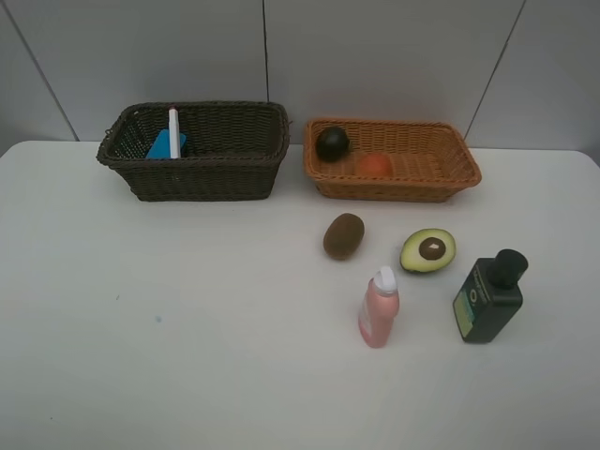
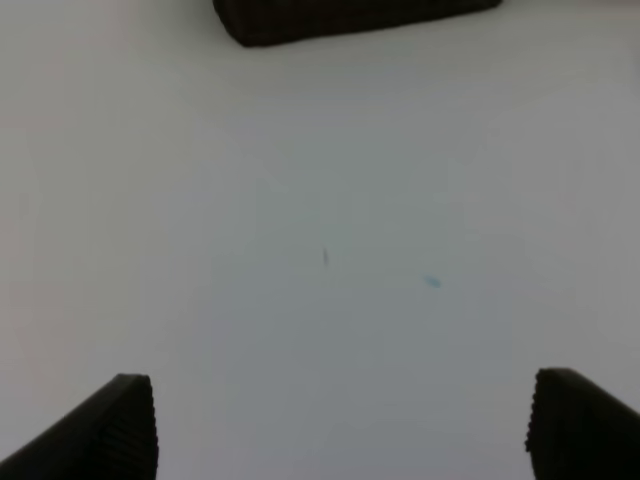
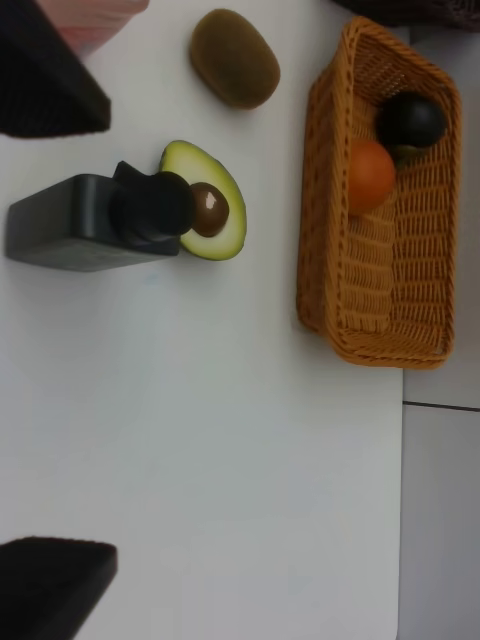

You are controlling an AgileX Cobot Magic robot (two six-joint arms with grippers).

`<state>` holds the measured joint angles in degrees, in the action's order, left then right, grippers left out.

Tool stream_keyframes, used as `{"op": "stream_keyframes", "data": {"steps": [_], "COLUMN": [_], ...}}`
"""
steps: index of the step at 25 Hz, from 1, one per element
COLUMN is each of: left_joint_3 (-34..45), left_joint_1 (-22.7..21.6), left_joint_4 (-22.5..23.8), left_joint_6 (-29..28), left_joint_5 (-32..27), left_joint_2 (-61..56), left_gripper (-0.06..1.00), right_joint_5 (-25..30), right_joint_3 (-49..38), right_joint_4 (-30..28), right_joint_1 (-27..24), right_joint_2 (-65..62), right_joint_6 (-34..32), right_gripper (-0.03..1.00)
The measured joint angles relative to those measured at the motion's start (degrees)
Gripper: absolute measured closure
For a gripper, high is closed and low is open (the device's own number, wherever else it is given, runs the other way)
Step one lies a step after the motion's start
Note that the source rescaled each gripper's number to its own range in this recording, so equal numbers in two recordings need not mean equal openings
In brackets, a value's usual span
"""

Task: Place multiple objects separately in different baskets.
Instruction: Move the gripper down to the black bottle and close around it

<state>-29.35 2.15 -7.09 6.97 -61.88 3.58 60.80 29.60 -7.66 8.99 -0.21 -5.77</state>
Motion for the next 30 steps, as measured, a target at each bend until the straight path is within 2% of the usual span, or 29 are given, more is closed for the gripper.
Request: {"op": "stream_keyframes", "data": {"steps": [4, 30], "left_joint_3": [0.19, 0.19], "left_joint_1": [0.0, 0.0], "left_joint_4": [0.0, 0.0], "left_joint_6": [0.0, 0.0], "left_joint_5": [0.42, 0.55], "left_joint_2": [-3.73, -3.9], "left_gripper": [0.04, 0.04], "right_joint_5": [0.0, 0.0], "right_joint_3": [0.0, 0.0], "right_joint_4": [0.0, -0.65], "right_joint_1": [0.0, 0.0], "right_joint_2": [0.0, 0.25], "right_joint_6": [0.0, -1.15], "right_gripper": [-0.03, -0.03]}}
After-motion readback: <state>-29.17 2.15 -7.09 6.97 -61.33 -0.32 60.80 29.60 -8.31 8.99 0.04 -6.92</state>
